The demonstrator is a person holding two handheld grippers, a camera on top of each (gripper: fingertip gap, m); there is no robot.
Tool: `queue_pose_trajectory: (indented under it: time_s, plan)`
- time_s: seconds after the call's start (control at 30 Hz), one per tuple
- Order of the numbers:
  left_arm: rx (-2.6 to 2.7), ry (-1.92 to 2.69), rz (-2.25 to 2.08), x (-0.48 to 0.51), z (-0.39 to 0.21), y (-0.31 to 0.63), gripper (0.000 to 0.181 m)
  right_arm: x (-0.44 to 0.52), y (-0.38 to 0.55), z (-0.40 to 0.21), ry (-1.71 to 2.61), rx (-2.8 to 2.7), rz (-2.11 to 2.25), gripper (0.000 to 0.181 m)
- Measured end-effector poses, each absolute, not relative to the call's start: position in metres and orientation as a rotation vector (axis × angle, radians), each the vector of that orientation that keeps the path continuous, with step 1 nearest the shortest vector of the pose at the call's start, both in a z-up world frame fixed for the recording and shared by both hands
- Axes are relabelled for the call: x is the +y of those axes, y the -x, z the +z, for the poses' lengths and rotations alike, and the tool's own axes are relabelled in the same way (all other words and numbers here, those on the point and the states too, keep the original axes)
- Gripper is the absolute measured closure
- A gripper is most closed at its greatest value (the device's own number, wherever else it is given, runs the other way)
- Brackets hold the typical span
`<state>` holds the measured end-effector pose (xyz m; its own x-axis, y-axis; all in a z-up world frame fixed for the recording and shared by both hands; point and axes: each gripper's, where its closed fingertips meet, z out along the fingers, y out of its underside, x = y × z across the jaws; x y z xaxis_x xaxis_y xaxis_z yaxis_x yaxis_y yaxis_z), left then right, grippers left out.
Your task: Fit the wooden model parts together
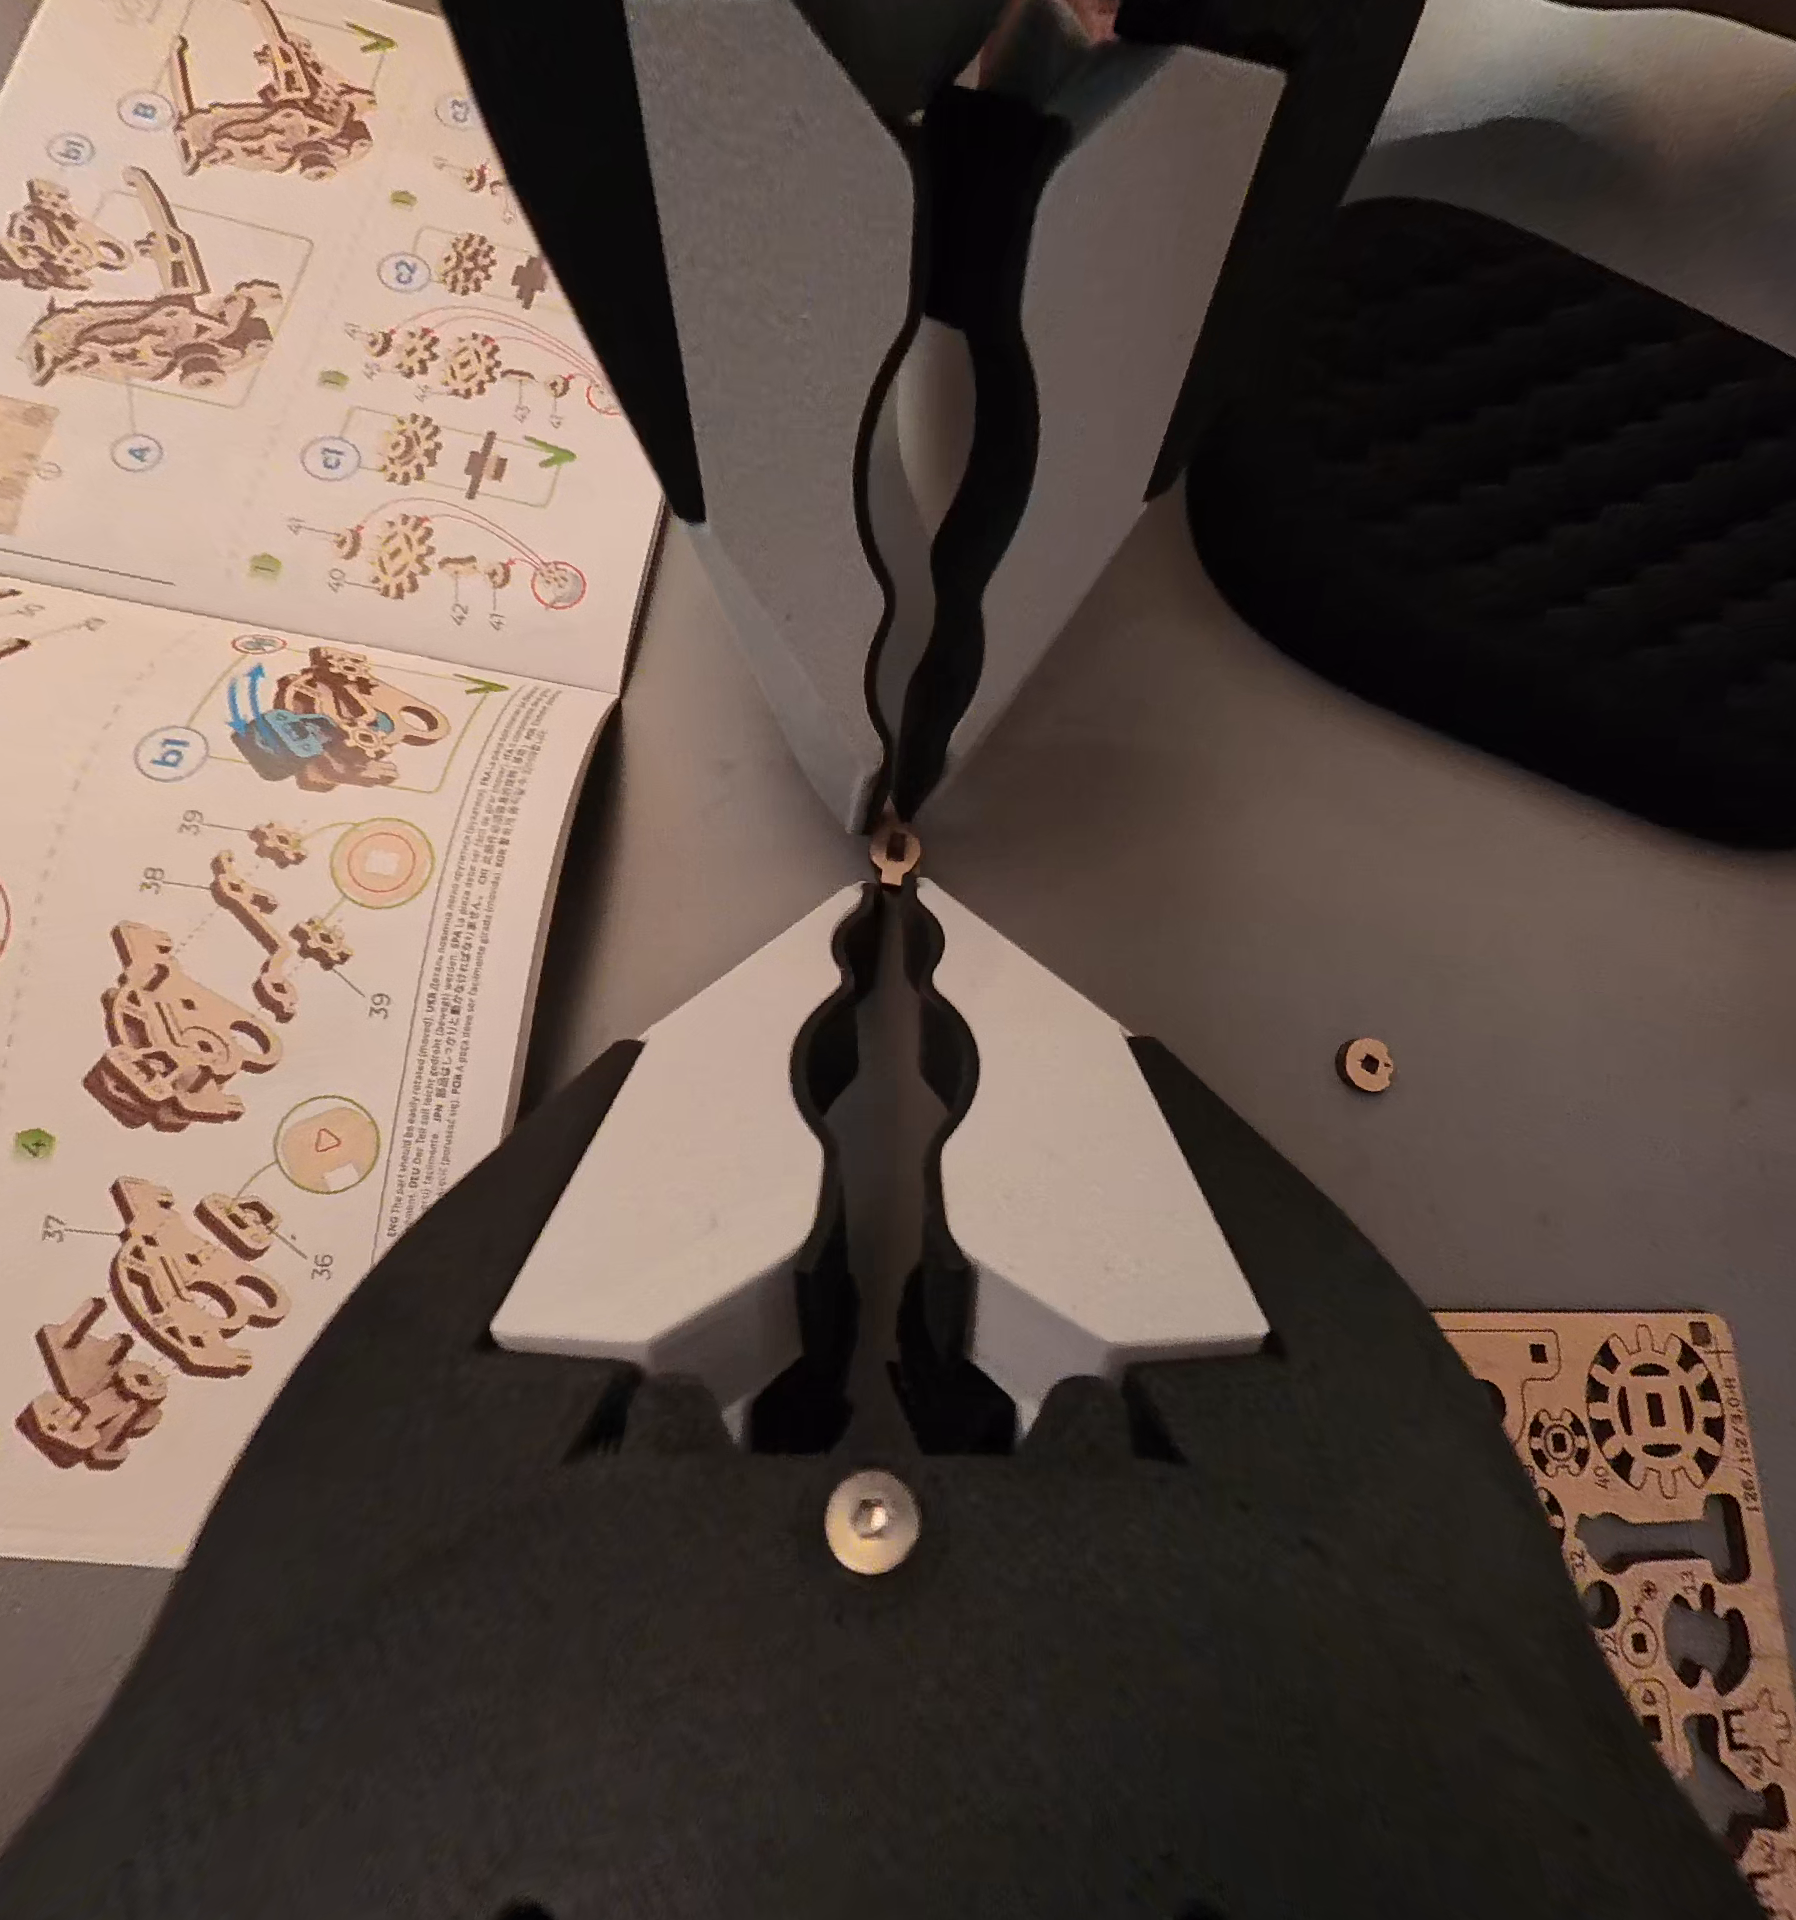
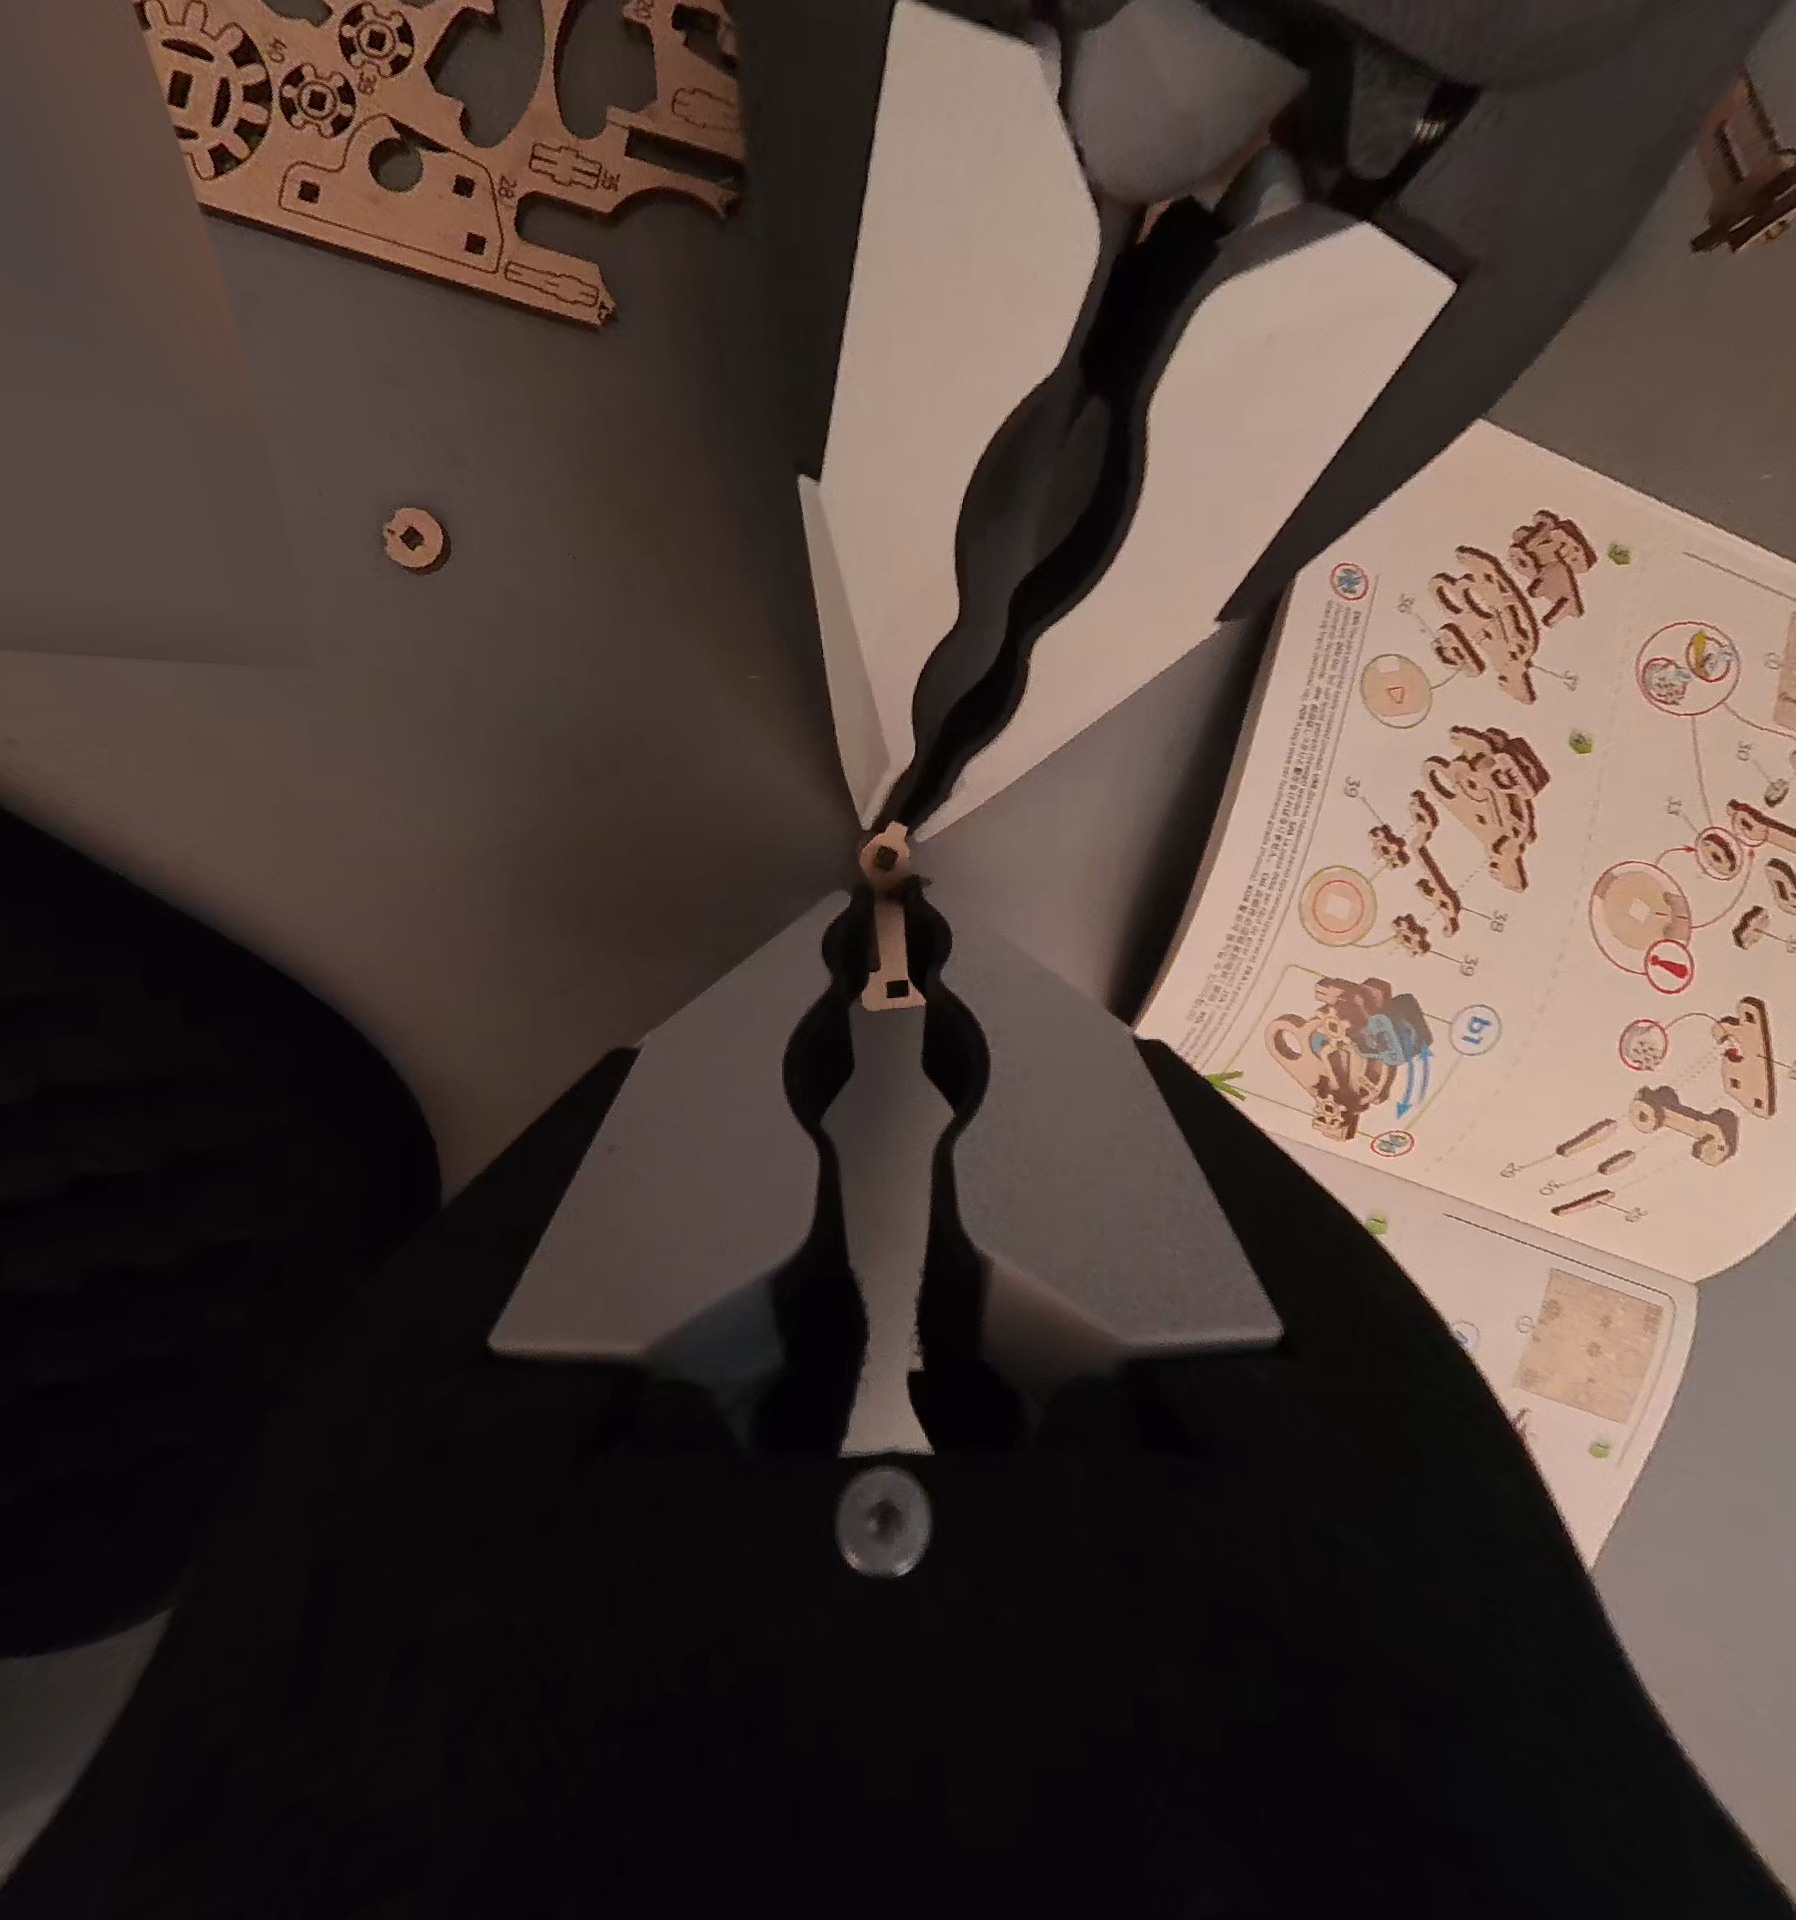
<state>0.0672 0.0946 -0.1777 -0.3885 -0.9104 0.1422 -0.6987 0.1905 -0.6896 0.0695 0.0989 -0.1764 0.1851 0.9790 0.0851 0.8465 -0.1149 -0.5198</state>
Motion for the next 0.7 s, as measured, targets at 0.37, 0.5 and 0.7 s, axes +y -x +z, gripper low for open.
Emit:
queue_pose_trajectory:
  time_s: [0.37,0.5,0.7]
  plan:
    - [2.172,1.533,-1.018,0.094,-0.178,-0.067,0.181,0.100,-0.066,-0.160,2.106,-1.509,0.579,0.170]
    - [2.172,1.536,-1.020,0.094,-0.178,-0.067,0.181,0.099,-0.067,-0.171,2.201,-1.494,0.563,0.172]
    - [2.171,1.538,-1.021,0.094,-0.178,-0.067,0.181,0.103,-0.066,-0.168,2.274,-1.392,0.550,0.178]
